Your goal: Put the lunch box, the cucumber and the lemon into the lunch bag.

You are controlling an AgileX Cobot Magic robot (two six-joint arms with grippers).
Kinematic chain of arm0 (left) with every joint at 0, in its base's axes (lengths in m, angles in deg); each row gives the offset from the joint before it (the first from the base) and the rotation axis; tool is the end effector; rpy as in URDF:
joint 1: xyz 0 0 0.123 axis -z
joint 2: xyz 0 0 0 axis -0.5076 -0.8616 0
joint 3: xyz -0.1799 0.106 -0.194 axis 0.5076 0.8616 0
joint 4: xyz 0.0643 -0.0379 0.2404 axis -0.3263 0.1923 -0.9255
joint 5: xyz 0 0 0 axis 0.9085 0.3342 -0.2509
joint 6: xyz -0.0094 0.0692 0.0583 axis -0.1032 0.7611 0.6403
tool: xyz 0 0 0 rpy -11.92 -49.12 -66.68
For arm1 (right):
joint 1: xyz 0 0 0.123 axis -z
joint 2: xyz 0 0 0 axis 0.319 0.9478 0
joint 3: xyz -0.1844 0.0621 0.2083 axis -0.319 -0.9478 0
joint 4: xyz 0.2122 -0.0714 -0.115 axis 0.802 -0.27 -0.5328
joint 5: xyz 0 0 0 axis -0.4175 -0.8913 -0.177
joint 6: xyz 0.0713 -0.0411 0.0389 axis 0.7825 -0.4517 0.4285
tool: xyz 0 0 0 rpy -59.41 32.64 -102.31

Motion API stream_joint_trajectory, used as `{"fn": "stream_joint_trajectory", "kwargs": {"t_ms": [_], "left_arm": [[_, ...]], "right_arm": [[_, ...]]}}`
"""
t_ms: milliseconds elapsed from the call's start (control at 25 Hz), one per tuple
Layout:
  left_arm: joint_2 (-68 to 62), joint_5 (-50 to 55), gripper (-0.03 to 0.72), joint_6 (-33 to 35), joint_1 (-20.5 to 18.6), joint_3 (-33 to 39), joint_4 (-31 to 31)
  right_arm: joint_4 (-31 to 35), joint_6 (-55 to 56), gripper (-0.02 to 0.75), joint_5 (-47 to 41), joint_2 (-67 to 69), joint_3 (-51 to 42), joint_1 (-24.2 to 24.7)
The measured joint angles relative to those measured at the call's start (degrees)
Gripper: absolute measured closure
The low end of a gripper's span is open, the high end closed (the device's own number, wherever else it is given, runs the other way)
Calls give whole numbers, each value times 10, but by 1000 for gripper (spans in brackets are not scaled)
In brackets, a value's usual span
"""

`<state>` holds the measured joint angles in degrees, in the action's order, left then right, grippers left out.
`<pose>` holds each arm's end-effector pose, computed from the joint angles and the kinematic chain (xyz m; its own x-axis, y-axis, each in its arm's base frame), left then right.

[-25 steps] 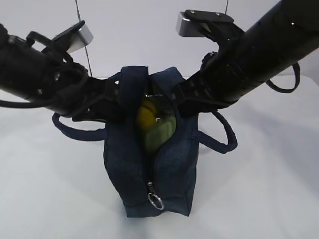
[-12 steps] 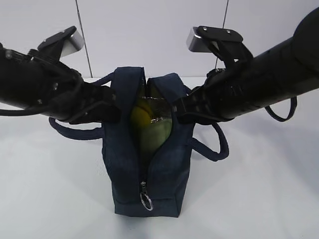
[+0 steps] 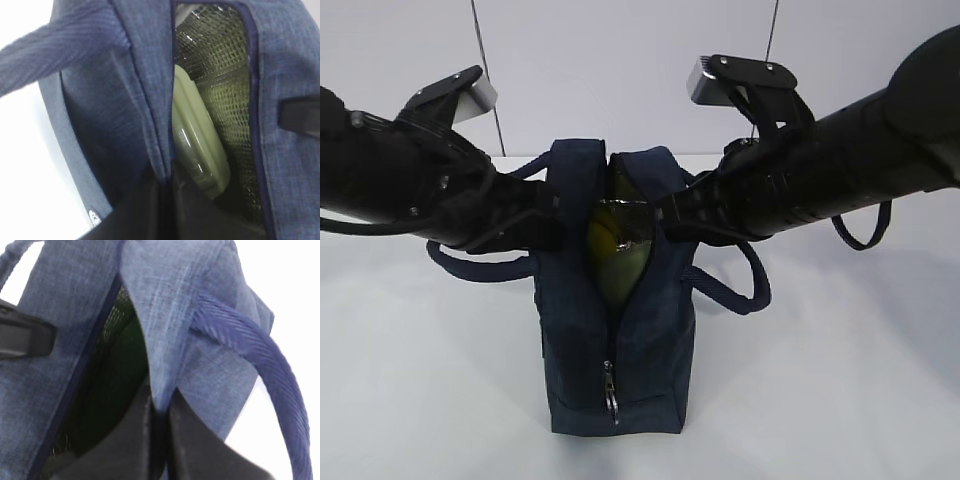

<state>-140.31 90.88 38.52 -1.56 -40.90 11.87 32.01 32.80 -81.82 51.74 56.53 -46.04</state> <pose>0.2646 -0.1820 0.2298 -0.8367 0.0784 -0.5420 0.3834 0.7905 -0.4776 0.2885 0.1781 0.2474 -0.7186 -0.1883 -0.6695 -0.5015 0.8072 0.3112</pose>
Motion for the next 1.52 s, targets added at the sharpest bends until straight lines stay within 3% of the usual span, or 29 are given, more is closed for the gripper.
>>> {"fn": "stream_joint_trajectory", "kwargs": {"t_ms": [320, 680, 840, 1080, 1520], "left_arm": [[-1, -13, 689, 1, 0, 0, 1], [-1, -29, 673, 1, 0, 0, 4], [-1, -40, 591, 2, 0, 0, 6], [-1, -43, 379, 2, 0, 0, 7], [-1, -13, 349, 11, 0, -41, 29]], "right_arm": [[7, -9, 714, 4, 1, -1, 0], [12, -14, 519, 19, 1, -1, 0], [13, -28, 453, 19, 1, -1, 0], [13, -38, 434, 18, 1, 7, 0], [13, -44, 434, 17, 1, 7, 0]]}}
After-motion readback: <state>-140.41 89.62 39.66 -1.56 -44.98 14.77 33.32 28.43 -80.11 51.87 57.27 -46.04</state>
